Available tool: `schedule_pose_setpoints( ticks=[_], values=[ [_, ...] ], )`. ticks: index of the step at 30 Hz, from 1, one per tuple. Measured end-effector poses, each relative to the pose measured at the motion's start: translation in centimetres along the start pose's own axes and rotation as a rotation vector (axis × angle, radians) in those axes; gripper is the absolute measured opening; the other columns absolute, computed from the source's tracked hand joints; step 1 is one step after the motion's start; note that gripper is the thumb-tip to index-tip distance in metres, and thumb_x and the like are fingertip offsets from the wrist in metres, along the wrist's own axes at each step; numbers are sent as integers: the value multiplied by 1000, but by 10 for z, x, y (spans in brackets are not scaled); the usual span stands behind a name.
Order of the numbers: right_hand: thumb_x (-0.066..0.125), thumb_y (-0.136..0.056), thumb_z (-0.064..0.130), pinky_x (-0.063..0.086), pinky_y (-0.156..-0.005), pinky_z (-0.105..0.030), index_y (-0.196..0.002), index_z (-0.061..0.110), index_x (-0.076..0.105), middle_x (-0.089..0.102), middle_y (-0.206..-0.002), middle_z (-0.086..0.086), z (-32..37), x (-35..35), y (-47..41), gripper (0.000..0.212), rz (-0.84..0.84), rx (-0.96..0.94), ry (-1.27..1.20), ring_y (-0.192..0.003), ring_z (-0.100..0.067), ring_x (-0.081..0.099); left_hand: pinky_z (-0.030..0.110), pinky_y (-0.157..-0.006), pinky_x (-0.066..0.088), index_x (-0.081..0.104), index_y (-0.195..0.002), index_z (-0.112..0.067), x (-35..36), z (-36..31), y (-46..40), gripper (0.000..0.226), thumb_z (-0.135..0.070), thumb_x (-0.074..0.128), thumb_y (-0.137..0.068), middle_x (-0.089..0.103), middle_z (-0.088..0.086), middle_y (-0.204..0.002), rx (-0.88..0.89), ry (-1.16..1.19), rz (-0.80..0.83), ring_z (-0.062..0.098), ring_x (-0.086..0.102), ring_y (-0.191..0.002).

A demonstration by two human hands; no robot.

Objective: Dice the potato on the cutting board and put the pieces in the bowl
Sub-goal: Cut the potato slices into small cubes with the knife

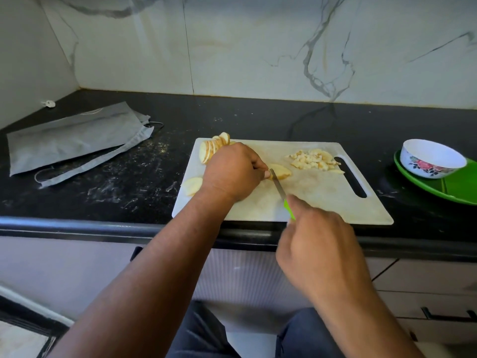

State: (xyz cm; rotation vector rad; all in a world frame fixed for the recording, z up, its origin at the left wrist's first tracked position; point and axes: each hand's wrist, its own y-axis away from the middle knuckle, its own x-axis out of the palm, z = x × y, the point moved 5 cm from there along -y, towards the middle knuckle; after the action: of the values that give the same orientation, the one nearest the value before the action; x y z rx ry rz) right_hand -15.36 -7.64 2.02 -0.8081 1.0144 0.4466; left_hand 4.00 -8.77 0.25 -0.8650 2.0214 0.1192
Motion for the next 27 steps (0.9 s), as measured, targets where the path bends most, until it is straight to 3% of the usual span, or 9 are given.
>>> schedule_pose_setpoints(
  ticks=[3,6,10,12,14,17,21,27],
  values=[
    [45,-96,32,19,-47,-7,-148,31,39,66,-95,8,-1,-18,22,52,12,11,27,-69,-6,38,24,-71,56,83,-93,-32,1,0,0,8,-37,77,-92,72,-19,-80,13,-11,4,4,65,-78],
    [51,-92,30,17,-48,-7,-143,28,48,65,-84,7,-3,-26,16,50,-34,11,33,-59,-7,34,17,-67,50,83,-91,-33,0,2,0,7,-32,76,-93,64,-24,-72,23,-16,10,-1,62,-75],
    [53,-91,26,37,-64,-18,-139,24,51,69,-100,2,3,-11,-24,48,-51,28,6,-77,-15,59,19,-67,50,82,-91,-32,0,1,2,7,-31,76,-93,64,-23,-73,7,-24,6,1,63,-76],
    [52,-91,24,39,-63,-19,-131,24,56,69,-97,2,6,-1,-38,41,-36,34,-7,-76,-17,60,18,-64,48,82,-89,-31,-2,-1,3,7,-31,76,-93,67,-20,-75,5,-22,5,4,65,-77],
    [52,-90,23,38,-59,-19,-127,24,58,65,-87,3,8,6,-43,37,-38,31,-19,-67,-15,50,20,-66,50,82,-88,-31,-2,-2,4,8,-29,77,-92,71,-17,-80,2,-17,8,6,66,-80],
    [53,-91,24,44,-62,-20,-131,24,55,65,-89,4,6,10,-37,40,-50,20,-40,-70,-13,53,26,-74,56,82,-88,-31,-3,-2,2,8,-27,77,-92,75,-14,-86,-9,-32,-1,8,67,-82],
    [52,-92,26,40,-62,-18,-134,24,53,61,-85,6,4,10,-33,42,-34,24,-42,-69,-10,47,30,-78,59,82,-89,-31,-3,-2,0,7,-27,77,-92,75,-12,-89,-28,-60,10,9,68,-83],
    [54,-91,23,50,-65,-22,-134,24,54,68,-94,2,7,5,-35,43,21,51,-16,-72,-13,57,33,-81,61,81,-88,-29,-3,-3,0,10,-25,74,-93,75,-10,-89,-35,-89,12,11,68,-82]
  ],
)
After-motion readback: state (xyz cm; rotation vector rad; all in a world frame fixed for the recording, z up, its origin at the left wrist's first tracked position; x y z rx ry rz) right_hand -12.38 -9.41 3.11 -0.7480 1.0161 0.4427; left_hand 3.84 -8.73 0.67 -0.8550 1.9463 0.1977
